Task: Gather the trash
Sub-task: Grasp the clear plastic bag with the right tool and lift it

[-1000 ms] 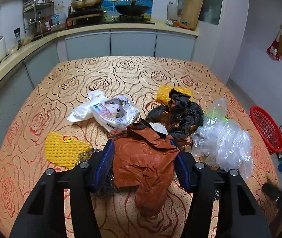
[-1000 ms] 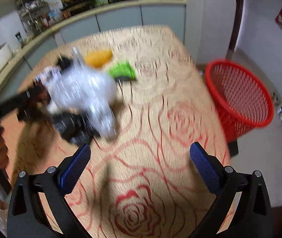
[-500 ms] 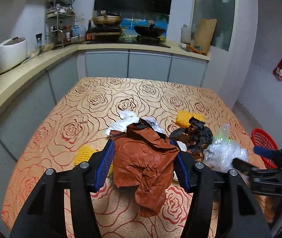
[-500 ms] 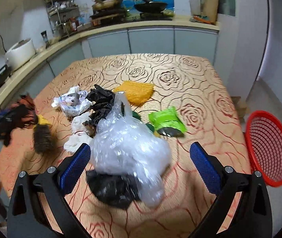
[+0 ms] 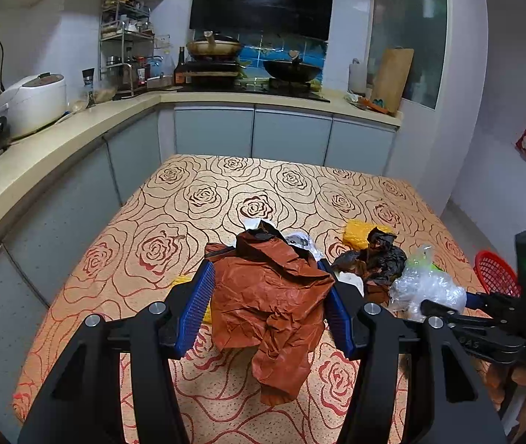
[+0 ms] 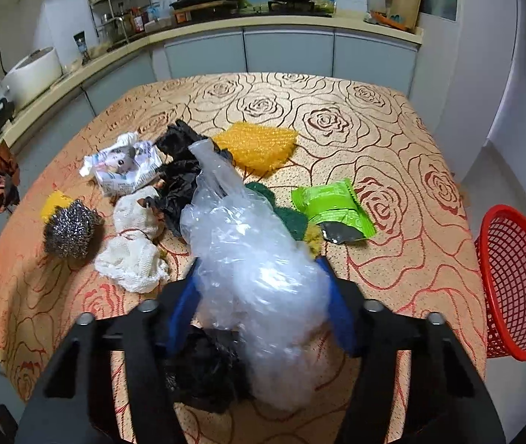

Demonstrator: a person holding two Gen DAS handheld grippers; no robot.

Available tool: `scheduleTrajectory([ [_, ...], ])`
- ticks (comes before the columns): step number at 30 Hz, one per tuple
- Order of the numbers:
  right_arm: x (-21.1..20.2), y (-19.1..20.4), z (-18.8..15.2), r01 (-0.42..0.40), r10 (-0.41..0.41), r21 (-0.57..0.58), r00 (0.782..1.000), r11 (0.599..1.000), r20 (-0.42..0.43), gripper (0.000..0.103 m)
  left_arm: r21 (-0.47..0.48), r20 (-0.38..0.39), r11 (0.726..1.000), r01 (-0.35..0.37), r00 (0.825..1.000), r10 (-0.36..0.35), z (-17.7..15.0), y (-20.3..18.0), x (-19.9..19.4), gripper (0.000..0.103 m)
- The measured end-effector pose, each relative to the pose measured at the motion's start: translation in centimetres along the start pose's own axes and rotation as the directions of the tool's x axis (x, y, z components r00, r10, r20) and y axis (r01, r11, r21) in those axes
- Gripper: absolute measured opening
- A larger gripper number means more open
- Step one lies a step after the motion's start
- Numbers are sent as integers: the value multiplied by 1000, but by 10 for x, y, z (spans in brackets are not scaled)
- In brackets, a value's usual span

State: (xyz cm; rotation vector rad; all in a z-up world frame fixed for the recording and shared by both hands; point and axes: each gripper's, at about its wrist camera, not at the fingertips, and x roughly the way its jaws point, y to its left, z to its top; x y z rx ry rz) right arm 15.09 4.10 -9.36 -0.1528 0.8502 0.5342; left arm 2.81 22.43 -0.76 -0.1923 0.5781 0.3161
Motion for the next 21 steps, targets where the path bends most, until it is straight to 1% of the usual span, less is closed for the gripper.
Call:
scheduleTrajectory([
  [3, -13, -2, 1, 0, 0, 12, 999, 1000, 34, 45, -1, 15, 1000, -2, 1000, 3, -1, 1, -6, 54],
  [7, -36, -4, 4, -1, -2, 24, 995, 1000, 100, 45, -3, 39, 1000, -5, 999, 5, 1, 2, -16, 54],
  [13, -73, -4, 12, -11, 4, 33, 979, 999, 203, 45, 4, 74, 1000, -2, 997, 2, 7, -2, -28, 54],
  [21, -108, -12, 22, -11, -2, 45, 956, 999, 293, 45, 41, 136, 999, 4, 991, -10, 19, -20, -44, 54],
])
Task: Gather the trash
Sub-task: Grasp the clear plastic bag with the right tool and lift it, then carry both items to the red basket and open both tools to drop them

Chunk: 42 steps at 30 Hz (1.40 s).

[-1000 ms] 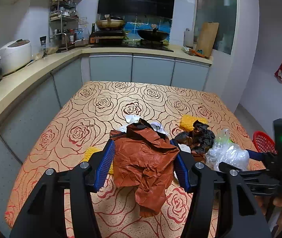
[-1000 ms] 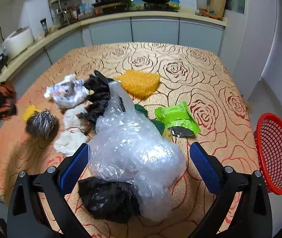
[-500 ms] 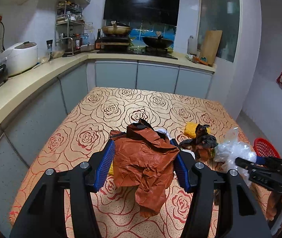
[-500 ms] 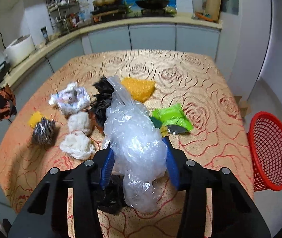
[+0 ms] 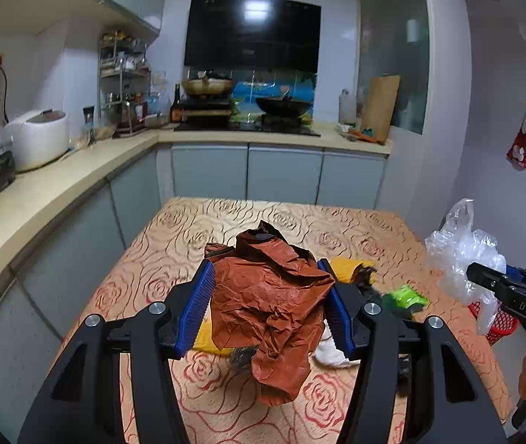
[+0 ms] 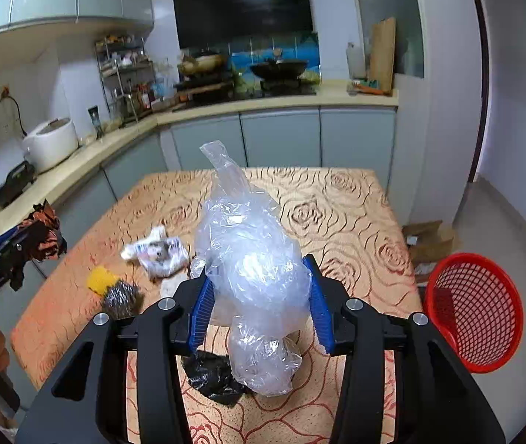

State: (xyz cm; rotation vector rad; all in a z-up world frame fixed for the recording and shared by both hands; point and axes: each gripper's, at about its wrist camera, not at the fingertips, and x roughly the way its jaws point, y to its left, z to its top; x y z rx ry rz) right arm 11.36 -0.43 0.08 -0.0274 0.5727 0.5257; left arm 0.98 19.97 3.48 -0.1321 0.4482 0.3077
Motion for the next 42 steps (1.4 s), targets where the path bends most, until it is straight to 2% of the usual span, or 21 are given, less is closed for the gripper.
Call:
scheduleTrajectory([
  [10, -36, -30, 14, 37, -41, 48, 995, 998, 96, 45, 64, 64, 996, 62, 996, -66, 19, -41, -5, 54],
  [21, -56, -85, 13, 137, -154, 132, 980, 982, 123, 45, 138, 49, 971, 193, 978, -201, 31, -105, 15, 55],
  [30, -74, -140, 0, 252, -281, 220, 953, 942, 111, 45, 210, 0, 926, 315, 947, -322, 29, -181, 39, 55],
  [37, -81, -181, -12, 330, -366, 282, 927, 901, 83, 45, 260, -75, 870, 418, 907, -414, 18, -247, 65, 55],
  [42, -78, -201, -19, 370, -403, 299, 914, 879, 52, 45, 293, -120, 836, 465, 885, -450, 12, -285, 84, 55],
])
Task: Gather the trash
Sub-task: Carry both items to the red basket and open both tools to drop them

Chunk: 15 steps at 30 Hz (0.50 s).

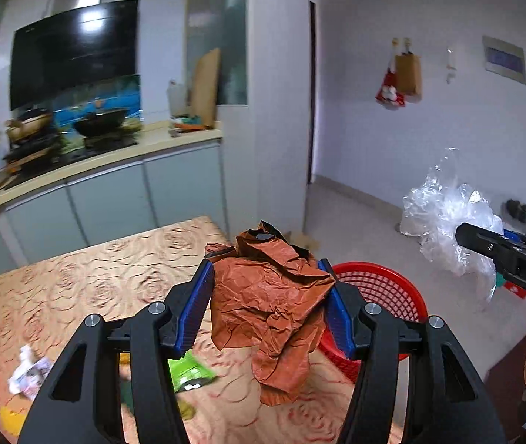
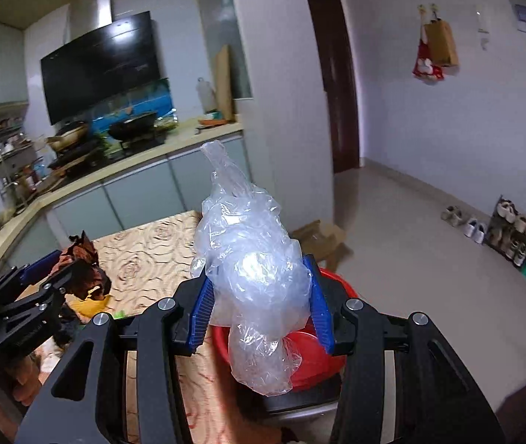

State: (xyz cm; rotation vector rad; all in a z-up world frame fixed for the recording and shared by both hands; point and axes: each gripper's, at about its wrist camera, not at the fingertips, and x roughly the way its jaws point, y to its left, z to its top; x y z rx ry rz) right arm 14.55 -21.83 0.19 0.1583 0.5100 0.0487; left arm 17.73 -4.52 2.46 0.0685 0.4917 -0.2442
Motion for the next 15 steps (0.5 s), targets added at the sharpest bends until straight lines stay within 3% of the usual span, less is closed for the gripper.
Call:
scheduleTrajectory([
  [6, 22, -24, -5, 53, -52, 21, 998, 998, -43, 45, 3, -57, 996, 85, 995, -84, 3, -20, 43, 55],
  [15, 67, -45, -19, 95, -91, 20, 984, 995, -155, 45, -7, -176, 984, 180, 968, -179, -7, -44, 112, 55],
])
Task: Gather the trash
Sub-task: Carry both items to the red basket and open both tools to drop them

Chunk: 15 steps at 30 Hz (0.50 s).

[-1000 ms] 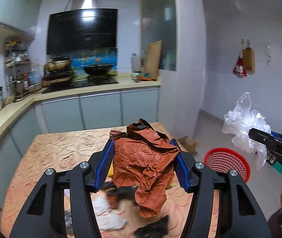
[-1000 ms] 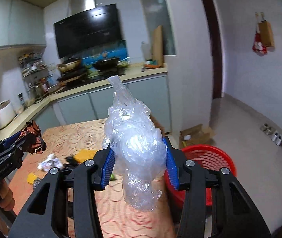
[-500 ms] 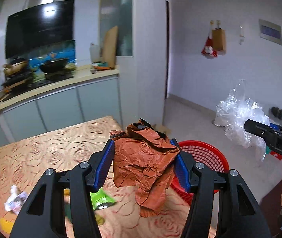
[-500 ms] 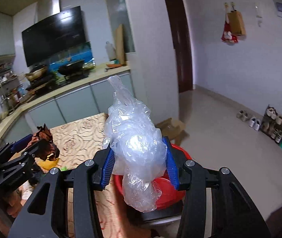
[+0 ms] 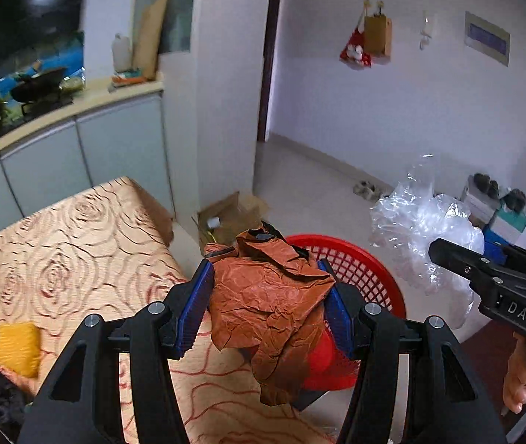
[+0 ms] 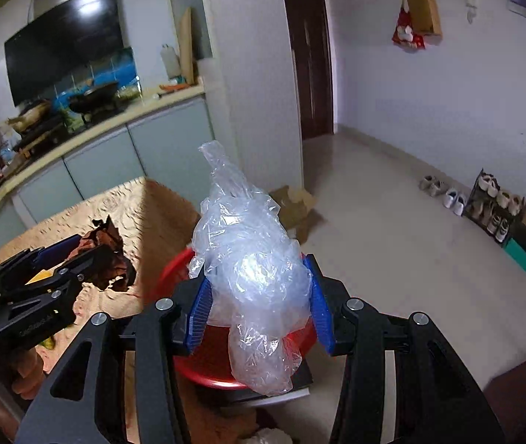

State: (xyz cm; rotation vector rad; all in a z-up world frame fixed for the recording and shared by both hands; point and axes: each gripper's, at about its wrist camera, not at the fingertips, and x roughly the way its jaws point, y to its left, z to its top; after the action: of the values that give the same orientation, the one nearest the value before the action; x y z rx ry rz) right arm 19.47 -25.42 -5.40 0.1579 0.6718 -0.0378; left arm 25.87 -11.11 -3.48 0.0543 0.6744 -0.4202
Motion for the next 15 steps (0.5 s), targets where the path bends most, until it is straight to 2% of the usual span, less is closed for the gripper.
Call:
scheduleTrajectory([
  [10, 41, -12, -5, 10, -8, 19, 996, 1000, -89, 46, 25, -85, 998, 51, 995, -48, -2, -9, 47, 56],
  [13, 48, -14, -7, 3, -1, 24, 995, 1000, -100, 50, 27, -90, 998, 58, 994, -56, -2, -14, 51, 58],
  [15, 50, -15, -9, -3, 7, 33, 994, 999, -106, 55, 27, -93, 998, 63, 994, -61, -3, -15, 52, 65],
])
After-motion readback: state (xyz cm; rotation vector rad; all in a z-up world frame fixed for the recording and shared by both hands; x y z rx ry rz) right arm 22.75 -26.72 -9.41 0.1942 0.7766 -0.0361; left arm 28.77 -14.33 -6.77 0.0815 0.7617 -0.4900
